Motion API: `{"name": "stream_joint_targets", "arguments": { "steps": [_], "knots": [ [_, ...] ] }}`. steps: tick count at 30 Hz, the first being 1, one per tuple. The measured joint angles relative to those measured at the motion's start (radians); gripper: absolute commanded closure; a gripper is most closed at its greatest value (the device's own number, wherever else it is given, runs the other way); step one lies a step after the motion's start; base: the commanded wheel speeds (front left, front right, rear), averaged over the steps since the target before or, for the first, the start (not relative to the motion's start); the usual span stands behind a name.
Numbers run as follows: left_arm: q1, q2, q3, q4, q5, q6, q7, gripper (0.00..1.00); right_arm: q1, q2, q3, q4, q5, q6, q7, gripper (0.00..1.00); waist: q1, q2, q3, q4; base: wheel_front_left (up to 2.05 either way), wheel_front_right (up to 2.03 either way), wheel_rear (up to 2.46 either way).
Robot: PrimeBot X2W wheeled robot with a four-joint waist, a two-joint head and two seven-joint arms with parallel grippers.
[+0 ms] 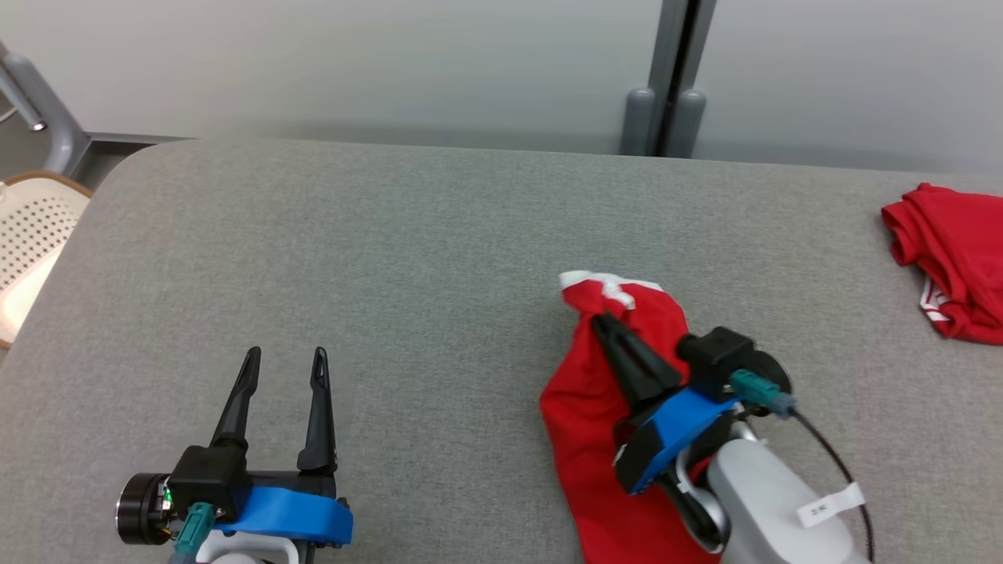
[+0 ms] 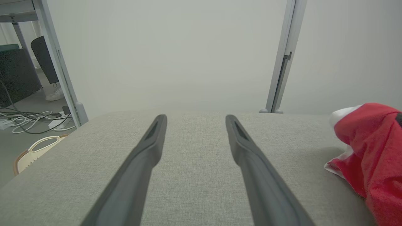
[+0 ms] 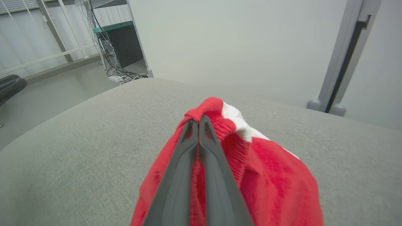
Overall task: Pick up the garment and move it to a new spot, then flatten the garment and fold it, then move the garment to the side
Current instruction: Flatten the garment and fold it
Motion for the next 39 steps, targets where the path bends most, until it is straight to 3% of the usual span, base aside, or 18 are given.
{"name": "stream_joint_targets", "arguments": {
  "steps": [6,7,8,9,13,17,27,39],
  "knots": [
    [-0.002,0.000,-0.007,0.007,-0.007,0.001,0.000,0.00,-0.033,0.027,0.162,0.034,0.055,0.000,0.001,1.00,0.0000,0.0000,0.005,0.042,0.00,0.00,0.00],
    [-0.002,0.000,-0.009,0.008,-0.007,0.001,0.000,0.00,-0.035,0.028,0.205,0.035,0.084,0.000,0.001,0.64,0.0000,0.0000,0.006,0.048,0.00,0.00,0.00],
    [-0.002,0.000,-0.010,0.011,-0.008,0.001,0.000,0.00,-0.037,0.030,0.249,0.035,0.101,0.000,0.001,0.04,0.0000,0.0000,0.005,0.054,0.00,0.00,0.00],
    [-0.002,0.000,-0.011,0.012,-0.009,0.002,0.000,0.00,-0.039,0.033,0.280,0.033,0.116,0.000,0.001,0.00,0.0000,0.0000,0.005,0.060,0.00,0.00,0.00],
    [-0.001,0.000,-0.008,0.012,-0.013,0.006,0.000,0.00,-0.051,0.033,0.323,0.016,0.164,0.000,0.000,0.00,0.0000,0.0000,0.000,0.064,0.00,0.00,0.00],
    [0.008,0.000,0.001,0.008,-0.014,0.011,0.000,0.00,-0.056,0.033,0.262,-0.017,0.131,0.000,0.000,0.00,0.0000,0.0000,-0.003,0.045,0.00,0.00,0.00],
    [0.011,0.000,0.001,-0.005,-0.005,0.009,0.000,0.00,0.079,0.004,-0.089,-0.222,-0.071,0.000,-0.001,0.00,0.0000,0.0000,-0.008,-0.033,0.00,0.00,0.00],
    [0.024,0.000,0.009,-0.006,0.016,-0.002,0.000,0.00,0.341,-0.015,-0.374,-0.444,-0.149,0.000,-0.001,0.00,0.0000,0.0000,-0.026,-0.095,0.00,0.00,0.00]
  ]
}}
